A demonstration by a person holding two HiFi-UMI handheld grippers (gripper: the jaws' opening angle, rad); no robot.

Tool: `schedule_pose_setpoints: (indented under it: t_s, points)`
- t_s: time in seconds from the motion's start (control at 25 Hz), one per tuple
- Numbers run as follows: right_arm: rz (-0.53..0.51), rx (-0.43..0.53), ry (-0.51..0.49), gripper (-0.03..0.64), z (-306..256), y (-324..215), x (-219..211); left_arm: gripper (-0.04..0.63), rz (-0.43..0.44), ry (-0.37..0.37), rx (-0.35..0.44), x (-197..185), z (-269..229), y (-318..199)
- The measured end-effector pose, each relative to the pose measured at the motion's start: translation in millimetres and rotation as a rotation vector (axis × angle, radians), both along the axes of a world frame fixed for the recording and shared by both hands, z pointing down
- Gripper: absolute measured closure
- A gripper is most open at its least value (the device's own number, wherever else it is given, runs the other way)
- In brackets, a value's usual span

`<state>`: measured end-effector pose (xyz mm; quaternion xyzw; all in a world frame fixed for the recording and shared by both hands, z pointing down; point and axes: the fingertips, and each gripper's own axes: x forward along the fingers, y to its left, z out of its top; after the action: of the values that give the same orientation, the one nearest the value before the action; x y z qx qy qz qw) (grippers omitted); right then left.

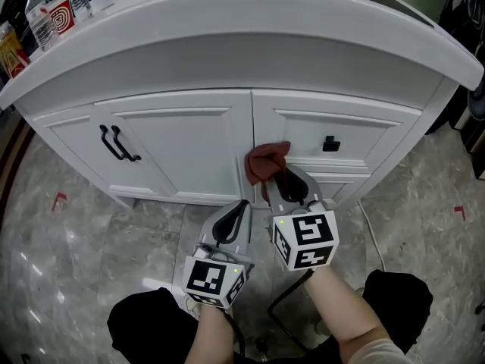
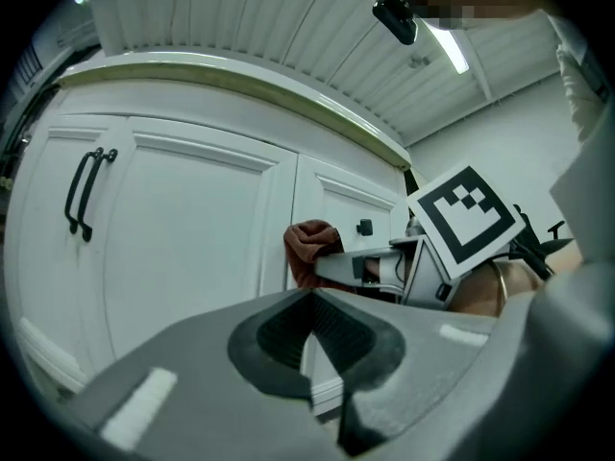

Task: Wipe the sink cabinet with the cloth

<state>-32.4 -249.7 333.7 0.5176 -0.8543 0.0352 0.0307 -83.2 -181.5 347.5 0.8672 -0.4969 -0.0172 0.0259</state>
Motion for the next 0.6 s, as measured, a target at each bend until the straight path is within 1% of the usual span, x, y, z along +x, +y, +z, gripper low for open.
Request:
schedule_pose_setpoints:
  t_s: [0.12,0.24,0.4,0.6]
  points:
    - [0.027,0.015,-0.004,0.529,0,-5,-3,0.595,-0.004,-0.010,-0.005,-3,4,-2]
    - [0.050,0.024,-0.003,0.529,0,-6,6,0.595,0.004,-0.015,-0.007,0,6,-2]
    - [0.093,0.031,0.037,0.529,-1,-7,33,0.595,0.028,0.004,-0.015,10,6,-3]
    - [0.132,0.017,0.039,0.528,-3,-5,74,0.595,0.059,-0.008,-0.011,29,4,0]
